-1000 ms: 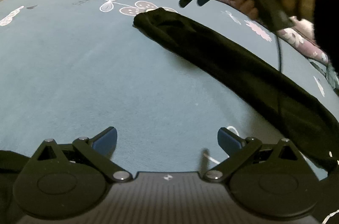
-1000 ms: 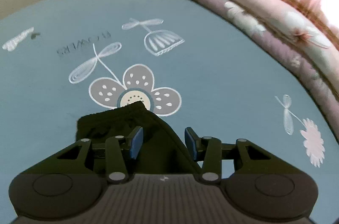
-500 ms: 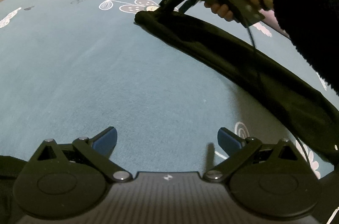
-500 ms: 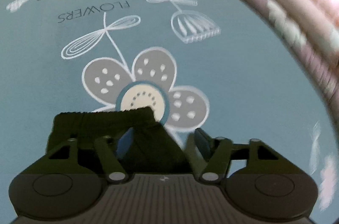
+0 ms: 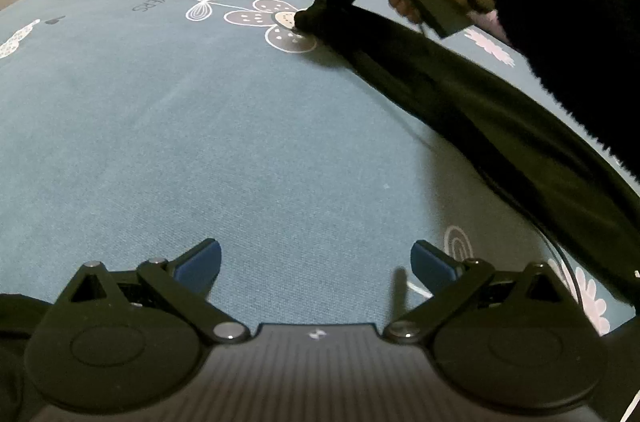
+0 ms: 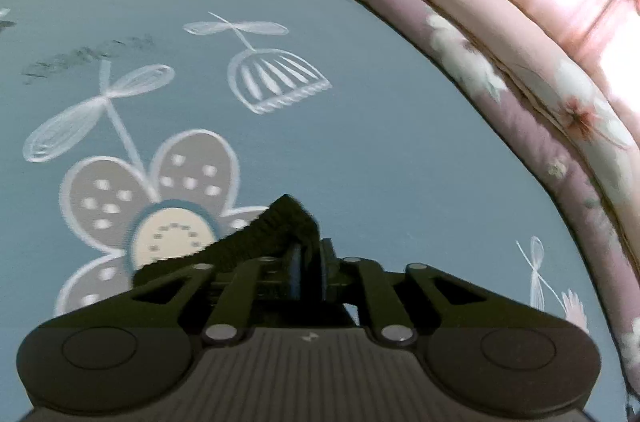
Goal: Fold clothes
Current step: 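Grasp the black pants leg end with the right gripper and pull it straight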
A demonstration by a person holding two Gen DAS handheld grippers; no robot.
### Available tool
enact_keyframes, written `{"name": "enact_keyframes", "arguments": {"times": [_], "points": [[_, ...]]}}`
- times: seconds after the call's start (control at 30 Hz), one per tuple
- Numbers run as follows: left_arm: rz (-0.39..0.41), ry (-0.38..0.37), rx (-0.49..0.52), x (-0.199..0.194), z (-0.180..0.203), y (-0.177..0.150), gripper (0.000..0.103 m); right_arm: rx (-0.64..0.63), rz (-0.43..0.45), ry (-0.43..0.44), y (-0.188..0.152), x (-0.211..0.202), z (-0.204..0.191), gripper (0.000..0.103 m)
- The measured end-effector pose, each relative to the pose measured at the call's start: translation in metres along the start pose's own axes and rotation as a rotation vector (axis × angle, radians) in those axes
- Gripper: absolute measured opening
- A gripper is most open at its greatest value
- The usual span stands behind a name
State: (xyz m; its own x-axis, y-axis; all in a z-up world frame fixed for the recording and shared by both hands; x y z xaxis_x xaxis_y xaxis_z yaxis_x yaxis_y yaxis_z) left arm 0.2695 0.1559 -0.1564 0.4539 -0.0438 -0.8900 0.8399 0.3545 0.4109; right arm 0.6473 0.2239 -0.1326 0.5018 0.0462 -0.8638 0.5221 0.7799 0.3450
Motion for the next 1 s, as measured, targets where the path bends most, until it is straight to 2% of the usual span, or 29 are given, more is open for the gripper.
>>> {"name": "enact_keyframes", "arguments": {"times": [0.03, 0.13, 0.17, 0.2, 0.27, 0.33, 0.4, 0.47, 0.53, 0.57, 0.6, 0.63, 0.67, 0.77, 0.8, 0.83, 0.87, 0.9, 0.93, 1.0], "points": [[0.000, 0.001, 0.001, 0.000, 0.000, 0.000, 0.100, 0.014, -0.004, -0.022, -0.001, 0.002, 0.001, 0.035], [-0.001, -0.009, -0.008, -0.001, 0.000, 0.000, 0.100, 0.063, 0.007, -0.044, -0.003, -0.008, 0.009, 0.041], [-0.001, -0.012, -0.011, -0.001, -0.001, 0.001, 0.100, 0.087, 0.024, -0.042, -0.003, -0.018, 0.013, 0.048], [-0.001, -0.015, -0.014, -0.001, -0.001, 0.001, 0.100, 0.111, 0.042, -0.041, -0.002, -0.029, 0.017, 0.050], [-0.003, -0.024, -0.018, -0.002, -0.001, 0.002, 0.100, 0.120, 0.061, 0.032, -0.005, -0.052, 0.017, 0.051], [-0.006, -0.035, -0.023, -0.003, 0.000, 0.002, 0.100, 0.063, 0.047, 0.140, -0.011, -0.066, 0.005, 0.052], [-0.009, -0.043, -0.023, -0.003, 0.000, 0.002, 0.100, -0.024, -0.002, 0.152, -0.016, -0.065, -0.017, 0.052], [-0.012, -0.052, -0.023, -0.003, 0.001, 0.002, 0.100, -0.098, -0.060, 0.104, -0.020, -0.051, -0.036, 0.052], [-0.014, -0.059, -0.023, -0.004, 0.002, 0.002, 0.100, -0.112, -0.096, 0.078, -0.021, -0.038, -0.046, 0.051], [-0.014, -0.061, -0.022, -0.004, 0.002, 0.002, 0.100, -0.102, -0.105, 0.083, -0.021, -0.034, -0.048, 0.050], [-0.015, -0.064, -0.024, -0.004, 0.001, 0.003, 0.100, -0.081, -0.119, 0.086, -0.018, -0.032, -0.048, 0.044], [-0.016, -0.066, -0.026, -0.004, 0.001, 0.003, 0.100, -0.060, -0.130, 0.109, -0.016, -0.034, -0.048, 0.015], [-0.017, -0.069, -0.028, -0.004, 0.000, 0.003, 0.100, -0.030, -0.142, 0.148, -0.013, -0.036, -0.047, 0.010], [-0.019, -0.083, -0.032, -0.006, 0.001, 0.002, 0.100, -0.023, -0.146, 0.138, -0.005, -0.044, -0.048, 0.011], [-0.020, -0.088, -0.033, -0.006, 0.000, 0.001, 0.100, -0.038, -0.143, 0.133, -0.005, -0.047, -0.049, 0.014], [-0.022, -0.092, -0.037, -0.006, -0.001, 0.002, 0.100, -0.059, -0.142, 0.128, -0.007, -0.050, -0.051, 0.032], [-0.023, -0.096, -0.040, -0.007, -0.001, 0.001, 0.100, -0.088, -0.138, 0.095, -0.011, -0.051, -0.055, 0.057], [-0.024, -0.100, -0.041, -0.007, -0.001, 0.001, 0.100, -0.119, -0.132, 0.057, -0.015, -0.052, -0.059, 0.066], [-0.024, -0.104, -0.042, -0.007, -0.001, 0.001, 0.100, -0.149, -0.127, 0.019, -0.019, -0.054, -0.064, 0.069], [-0.024, -0.106, -0.039, -0.008, 0.000, 0.000, 0.100, -0.171, -0.178, -0.036, -0.024, -0.044, -0.067, 0.064]]}}
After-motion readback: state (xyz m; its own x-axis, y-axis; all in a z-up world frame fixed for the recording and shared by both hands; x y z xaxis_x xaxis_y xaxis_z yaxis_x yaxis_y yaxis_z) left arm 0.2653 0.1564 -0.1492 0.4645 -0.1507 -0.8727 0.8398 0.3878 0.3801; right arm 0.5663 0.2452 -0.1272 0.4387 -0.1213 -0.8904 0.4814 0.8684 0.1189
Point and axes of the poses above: each gripper's, at about its wrist camera, not at the fingertips, and x roughly the way its jaws point, z to its right, y to its top, the point moved 4 cm from there along x, roughly the way its jaws point, and after that the axes turned 15 degrees about -z, right-handed, at the moved point
